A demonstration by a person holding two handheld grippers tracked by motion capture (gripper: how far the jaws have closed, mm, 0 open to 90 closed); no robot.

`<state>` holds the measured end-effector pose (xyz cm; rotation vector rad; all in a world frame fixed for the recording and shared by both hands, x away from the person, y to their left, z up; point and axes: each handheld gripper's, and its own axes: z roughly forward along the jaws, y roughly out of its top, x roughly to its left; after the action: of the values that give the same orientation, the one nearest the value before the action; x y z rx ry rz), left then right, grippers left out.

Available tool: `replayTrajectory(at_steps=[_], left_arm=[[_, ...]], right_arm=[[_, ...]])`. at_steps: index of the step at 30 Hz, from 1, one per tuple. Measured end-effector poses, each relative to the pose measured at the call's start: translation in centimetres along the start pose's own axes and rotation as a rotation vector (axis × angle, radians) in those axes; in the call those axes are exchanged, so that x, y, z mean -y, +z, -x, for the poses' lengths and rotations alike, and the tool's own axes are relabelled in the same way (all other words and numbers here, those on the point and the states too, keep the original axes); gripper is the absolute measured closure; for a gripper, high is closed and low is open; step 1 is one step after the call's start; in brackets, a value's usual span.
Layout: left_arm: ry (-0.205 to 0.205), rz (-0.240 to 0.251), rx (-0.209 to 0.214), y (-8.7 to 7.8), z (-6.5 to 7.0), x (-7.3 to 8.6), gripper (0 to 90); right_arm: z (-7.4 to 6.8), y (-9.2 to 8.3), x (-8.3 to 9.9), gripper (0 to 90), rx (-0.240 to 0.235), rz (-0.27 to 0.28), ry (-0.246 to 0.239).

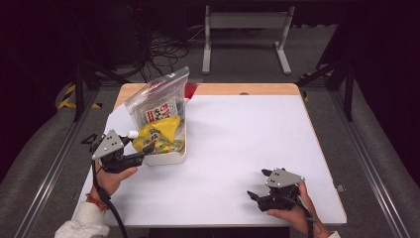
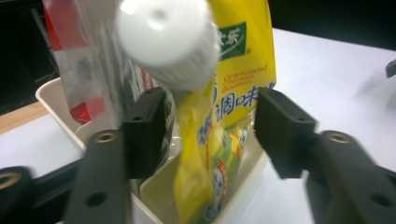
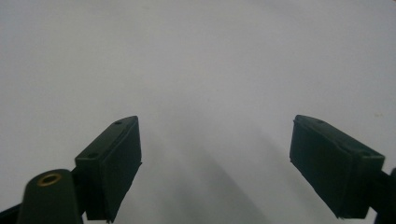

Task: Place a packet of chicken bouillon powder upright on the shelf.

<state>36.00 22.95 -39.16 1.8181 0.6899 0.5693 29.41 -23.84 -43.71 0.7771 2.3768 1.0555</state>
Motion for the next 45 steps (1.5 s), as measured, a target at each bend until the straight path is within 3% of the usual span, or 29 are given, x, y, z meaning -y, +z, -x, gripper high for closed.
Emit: replayTrajectory(at_steps=[3,4,10,14,22,29,34,45], left_arm=[[-0.005,0.008,-0.031,-0.3,0.5,0.0,29.2],[0.01,-0.001,-0.05,-0.4,0.8,0.0,27.9],[0.02,0.014,-0.052,-1.2,1.6,0.0,20.5],[0.014,0.031,-0.052,-1.7,2.1,-0.3,18.7],[0.014,0.018,-0.056,-2.6,3.0,0.1,14.5],[0.026,-0.014,-0.075,-3.1,3.6,0.5,13.0],[0.012,-0.036,-0.074,-3.6,3.9,1.3,12.6],[0.057,-0.053,-0.045,-3.3,5.7,1.7,13.4]], right_arm=[[0.3,-0.4,-0.2,16.6,0.003,0.018,0.009],[0.3,-0.4,-0.2,16.6,0.005,0.021,0.007],[0.8,-0.6,-0.2,16.6,0.025,0.021,0.003],[0.8,-0.7,-0.2,16.6,0.029,0.023,-0.004],[0.9,-0.7,-0.2,16.6,0.037,0.023,-0.007],[1.0,-0.8,-0.2,16.6,0.035,0.023,-0.007],[1.0,-0.8,-0.2,16.5,0.033,0.024,-0.005],[1.1,-0.9,-0.2,16.5,0.04,0.026,-0.006]])
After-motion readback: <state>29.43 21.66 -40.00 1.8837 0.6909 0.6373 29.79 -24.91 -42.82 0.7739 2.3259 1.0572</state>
